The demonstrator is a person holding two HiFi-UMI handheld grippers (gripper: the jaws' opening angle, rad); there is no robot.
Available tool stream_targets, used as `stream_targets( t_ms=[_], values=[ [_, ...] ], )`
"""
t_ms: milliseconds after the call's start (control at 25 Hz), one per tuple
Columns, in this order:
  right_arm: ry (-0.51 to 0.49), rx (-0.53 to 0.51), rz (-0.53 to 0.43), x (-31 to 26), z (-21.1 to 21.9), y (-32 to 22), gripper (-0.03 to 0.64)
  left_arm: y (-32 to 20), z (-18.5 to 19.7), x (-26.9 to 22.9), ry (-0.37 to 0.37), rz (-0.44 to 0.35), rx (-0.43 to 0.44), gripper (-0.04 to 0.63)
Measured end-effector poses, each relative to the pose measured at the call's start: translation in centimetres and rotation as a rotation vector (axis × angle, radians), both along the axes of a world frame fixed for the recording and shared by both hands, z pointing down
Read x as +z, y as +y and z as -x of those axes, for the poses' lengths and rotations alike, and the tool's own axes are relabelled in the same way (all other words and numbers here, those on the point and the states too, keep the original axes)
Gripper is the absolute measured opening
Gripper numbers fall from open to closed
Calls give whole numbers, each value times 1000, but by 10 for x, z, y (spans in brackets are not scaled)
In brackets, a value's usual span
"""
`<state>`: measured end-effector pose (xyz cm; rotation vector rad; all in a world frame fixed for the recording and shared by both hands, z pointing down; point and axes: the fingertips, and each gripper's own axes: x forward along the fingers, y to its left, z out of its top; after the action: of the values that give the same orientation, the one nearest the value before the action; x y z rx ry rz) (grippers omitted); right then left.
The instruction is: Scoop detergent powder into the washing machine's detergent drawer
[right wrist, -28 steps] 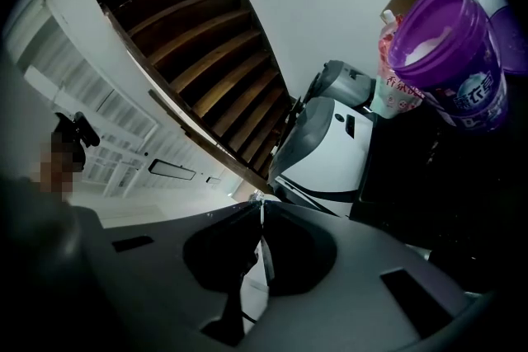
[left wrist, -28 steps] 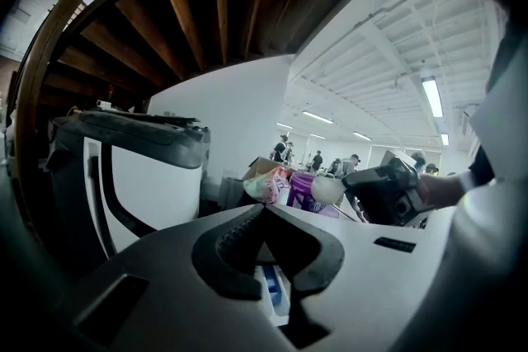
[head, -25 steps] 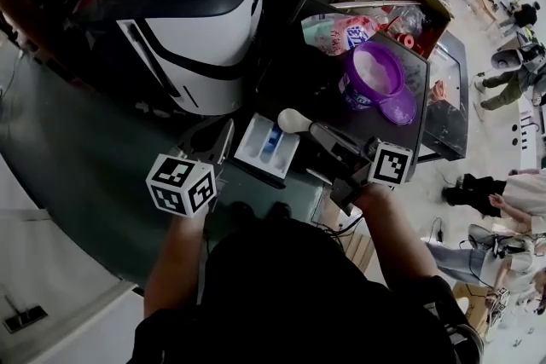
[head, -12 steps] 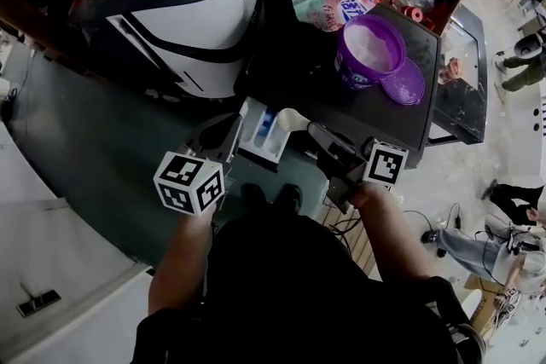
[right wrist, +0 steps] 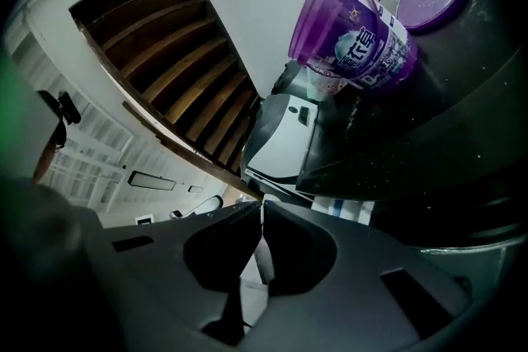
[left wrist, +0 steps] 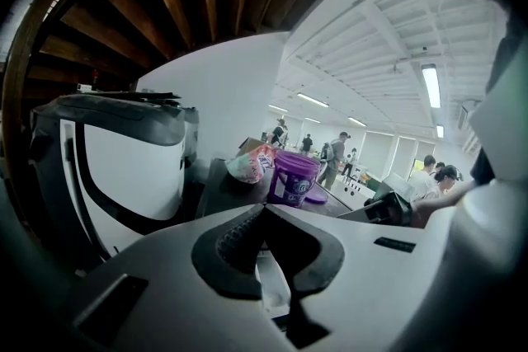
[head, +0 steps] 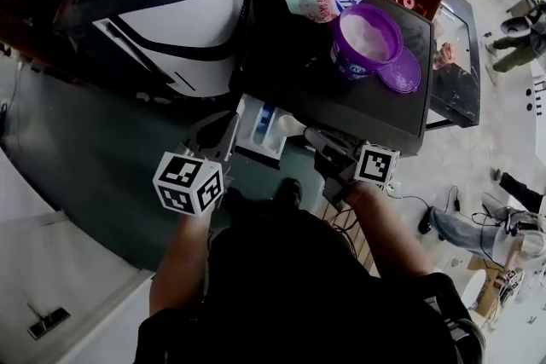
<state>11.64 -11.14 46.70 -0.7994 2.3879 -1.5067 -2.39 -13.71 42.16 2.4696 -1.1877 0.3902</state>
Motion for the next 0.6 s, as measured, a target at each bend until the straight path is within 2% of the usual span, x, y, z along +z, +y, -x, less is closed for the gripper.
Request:
stream_targets(
  t_ms=[320, 440, 600],
  values=[
    [58, 80, 33, 23, 13, 1, 21, -1, 18, 10, 29, 14, 66, 3],
    [94, 123, 92, 40, 12, 6, 21, -3, 23, 10, 39, 12, 81, 3],
    [122, 150, 108, 50, 17, 5, 21, -9, 29, 11, 49, 11, 86, 3]
  ],
)
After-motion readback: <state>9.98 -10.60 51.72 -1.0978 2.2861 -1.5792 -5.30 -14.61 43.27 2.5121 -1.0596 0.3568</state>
